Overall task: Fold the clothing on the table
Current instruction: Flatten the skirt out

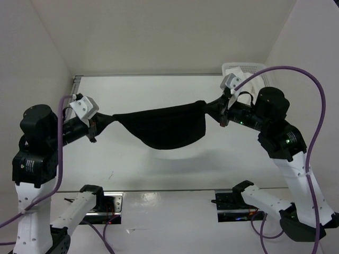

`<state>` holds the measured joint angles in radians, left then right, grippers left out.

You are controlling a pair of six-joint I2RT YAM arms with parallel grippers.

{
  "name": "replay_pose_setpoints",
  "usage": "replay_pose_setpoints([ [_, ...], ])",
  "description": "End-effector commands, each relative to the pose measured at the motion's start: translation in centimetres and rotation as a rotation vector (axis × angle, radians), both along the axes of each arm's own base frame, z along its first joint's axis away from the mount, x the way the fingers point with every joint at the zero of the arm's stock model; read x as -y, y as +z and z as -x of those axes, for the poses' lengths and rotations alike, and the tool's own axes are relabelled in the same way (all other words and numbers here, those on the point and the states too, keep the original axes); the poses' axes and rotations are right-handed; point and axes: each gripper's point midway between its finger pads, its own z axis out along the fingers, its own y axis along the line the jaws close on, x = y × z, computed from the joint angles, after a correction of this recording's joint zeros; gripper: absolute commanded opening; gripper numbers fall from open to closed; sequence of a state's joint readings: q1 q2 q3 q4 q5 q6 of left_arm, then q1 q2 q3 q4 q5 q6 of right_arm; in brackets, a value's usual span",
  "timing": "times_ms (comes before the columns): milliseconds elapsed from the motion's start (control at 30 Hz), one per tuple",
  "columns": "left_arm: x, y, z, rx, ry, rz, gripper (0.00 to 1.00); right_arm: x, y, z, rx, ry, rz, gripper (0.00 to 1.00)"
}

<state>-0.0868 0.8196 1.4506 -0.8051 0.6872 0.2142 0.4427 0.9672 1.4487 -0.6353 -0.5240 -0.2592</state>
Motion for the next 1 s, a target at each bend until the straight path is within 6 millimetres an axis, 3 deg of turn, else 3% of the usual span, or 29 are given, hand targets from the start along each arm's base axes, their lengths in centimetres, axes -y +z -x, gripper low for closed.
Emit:
replay_pose_setpoints([
  [0,-0.5,-0.7,-0.8,0.020,0.028,-0.022,0.00,0.5,-1.3,-0.3,-0.022,-0.011,0.009,0.00],
  [133,-0.5,-2.3,-1.9,-0.035,0.037,-0.029,0.00,0.1,-2.9,-2.3,-0.066,-0.037,0.023,0.00],
  [267,-0.5,-2.6,-2.6,-0.055,0.036,-0.031,0.00,-0.7,-4.3,-3.3,-0.112,-0.025,0.032,0.00],
  [433,-0.3,-3.6,-5.0,-0.116,0.036,-0.038,0.00,-1.4,-6.1,-5.3,-0.157,-0.039,0.047,0.00],
  [533,0.0,-4.5,-7.6,-0.156,0.033,-0.060,0.00,-1.6,-7.6,-8.2,-0.162,-0.081,0.086,0.00],
  [633,0.1,-5.3,-11.3,-0.210,0.039,-0.077,0.00,-2.0,-9.4,-11.7,-0.172,-0.129,0.141,0.00],
  [667,0.3,-6.5,-13.2,-0.260,0.037,-0.082,0.00,-2.1,-9.5,-12.7,-0.171,-0.147,0.146,0.00],
  [700,0.2,-5.3,-14.4,-0.233,0.049,-0.084,0.00,-2.3,-9.6,-13.7,-0.163,-0.155,0.154,0.00],
  [733,0.1,-5.2,-15.5,-0.234,0.063,-0.090,0.00,-2.4,-8.5,-14.6,-0.136,-0.166,0.153,0.00],
  [767,0.1,-6.3,-17.5,-0.270,0.072,-0.099,0.00,-2.7,-9.6,-16.3,-0.154,-0.191,0.172,0.00],
  [867,0.0,-5.2,-21.3,-0.265,0.099,-0.110,0.00,-3.1,-8.9,-19.6,-0.118,-0.234,0.189,0.00],
  [900,-0.2,-5.1,-22.0,-0.268,0.116,-0.117,0.00,-3.0,-6.9,-20.5,-0.078,-0.262,0.173,0.00],
  [967,-0.1,-3.3,-24.3,-0.228,0.129,-0.108,0.00,-3.4,-7.0,-22.4,-0.068,-0.279,0.183,0.00],
])
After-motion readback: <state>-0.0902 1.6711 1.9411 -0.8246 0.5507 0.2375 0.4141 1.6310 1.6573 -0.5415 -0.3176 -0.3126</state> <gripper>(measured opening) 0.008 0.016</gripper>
